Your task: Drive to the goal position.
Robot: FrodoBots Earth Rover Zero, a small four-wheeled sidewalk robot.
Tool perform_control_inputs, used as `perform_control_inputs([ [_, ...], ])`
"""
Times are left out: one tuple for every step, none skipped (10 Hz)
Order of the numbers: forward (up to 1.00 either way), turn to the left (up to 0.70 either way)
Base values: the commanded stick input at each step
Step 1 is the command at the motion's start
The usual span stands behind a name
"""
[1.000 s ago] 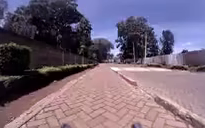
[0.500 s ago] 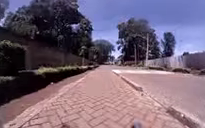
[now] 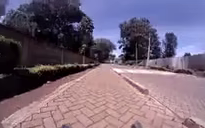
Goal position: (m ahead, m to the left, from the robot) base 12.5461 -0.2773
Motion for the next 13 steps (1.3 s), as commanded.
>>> perform_control_inputs([
  [0.70,0.00],
  [0.70,0.00],
  [0.70,0.00],
  [0.70,0.00],
  [0.70,0.00],
  [0.70,0.00],
  [0.70,0.00],
  [0.70,0.00],
  [0.70,-0.03],
  [0.70,-0.20],
  [0.70,-0.35],
  [0.70,-0.35],
  [0.70,-0.35],
])
